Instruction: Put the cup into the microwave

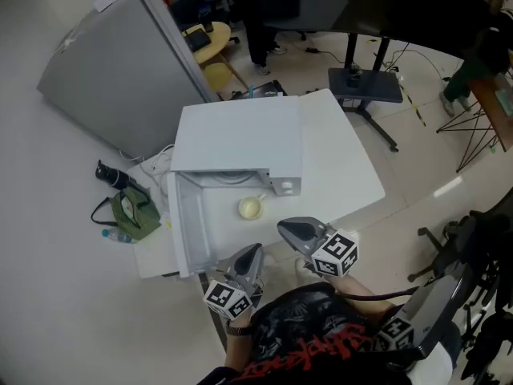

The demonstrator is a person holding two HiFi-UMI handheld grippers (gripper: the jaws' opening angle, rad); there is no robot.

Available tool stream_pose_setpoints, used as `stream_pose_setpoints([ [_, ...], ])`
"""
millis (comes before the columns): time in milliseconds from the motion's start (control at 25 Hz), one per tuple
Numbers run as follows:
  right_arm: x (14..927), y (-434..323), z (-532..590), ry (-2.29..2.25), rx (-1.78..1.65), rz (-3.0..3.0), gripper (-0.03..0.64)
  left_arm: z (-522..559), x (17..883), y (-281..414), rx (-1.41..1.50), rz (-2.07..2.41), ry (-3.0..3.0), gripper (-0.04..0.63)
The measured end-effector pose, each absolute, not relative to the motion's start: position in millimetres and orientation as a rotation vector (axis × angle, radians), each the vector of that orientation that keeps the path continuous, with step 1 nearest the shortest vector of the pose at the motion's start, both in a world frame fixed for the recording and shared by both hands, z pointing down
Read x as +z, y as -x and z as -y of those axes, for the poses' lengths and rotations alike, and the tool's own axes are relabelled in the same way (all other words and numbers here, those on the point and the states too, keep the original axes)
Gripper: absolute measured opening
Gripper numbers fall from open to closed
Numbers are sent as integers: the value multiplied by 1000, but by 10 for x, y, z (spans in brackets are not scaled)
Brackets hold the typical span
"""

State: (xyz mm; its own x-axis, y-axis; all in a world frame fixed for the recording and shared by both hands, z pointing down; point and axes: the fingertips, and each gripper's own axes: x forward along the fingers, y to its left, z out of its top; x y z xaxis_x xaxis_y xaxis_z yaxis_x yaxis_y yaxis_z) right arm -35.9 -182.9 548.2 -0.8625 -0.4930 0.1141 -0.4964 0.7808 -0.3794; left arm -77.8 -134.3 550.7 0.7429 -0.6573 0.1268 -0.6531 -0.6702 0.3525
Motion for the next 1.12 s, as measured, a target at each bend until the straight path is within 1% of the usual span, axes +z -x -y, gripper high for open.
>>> stream_pose_setpoints([
  [120,5437,389,1983,-885,592,2932,0,1554,5633,927,-22,1045,-2558,1],
  [280,5273,488,2184,-968,542,2928,0,1815,5892,1371,-41,1141,-2568,1],
  [480,5236,622,2395,-1034,528,2914,0,2013,6182,1926,101,1190,-2578,1],
  [640,5267,806,2501,-1033,528,2904,0,2137,6289,2205,153,1241,-2556,1],
  [800,5300,982,2506,-1005,537,2900,0,2102,6341,2270,152,1233,-2546,1],
  [1120,5295,1245,2643,-1030,510,2884,0,2301,6297,1980,50,1112,-2572,1],
])
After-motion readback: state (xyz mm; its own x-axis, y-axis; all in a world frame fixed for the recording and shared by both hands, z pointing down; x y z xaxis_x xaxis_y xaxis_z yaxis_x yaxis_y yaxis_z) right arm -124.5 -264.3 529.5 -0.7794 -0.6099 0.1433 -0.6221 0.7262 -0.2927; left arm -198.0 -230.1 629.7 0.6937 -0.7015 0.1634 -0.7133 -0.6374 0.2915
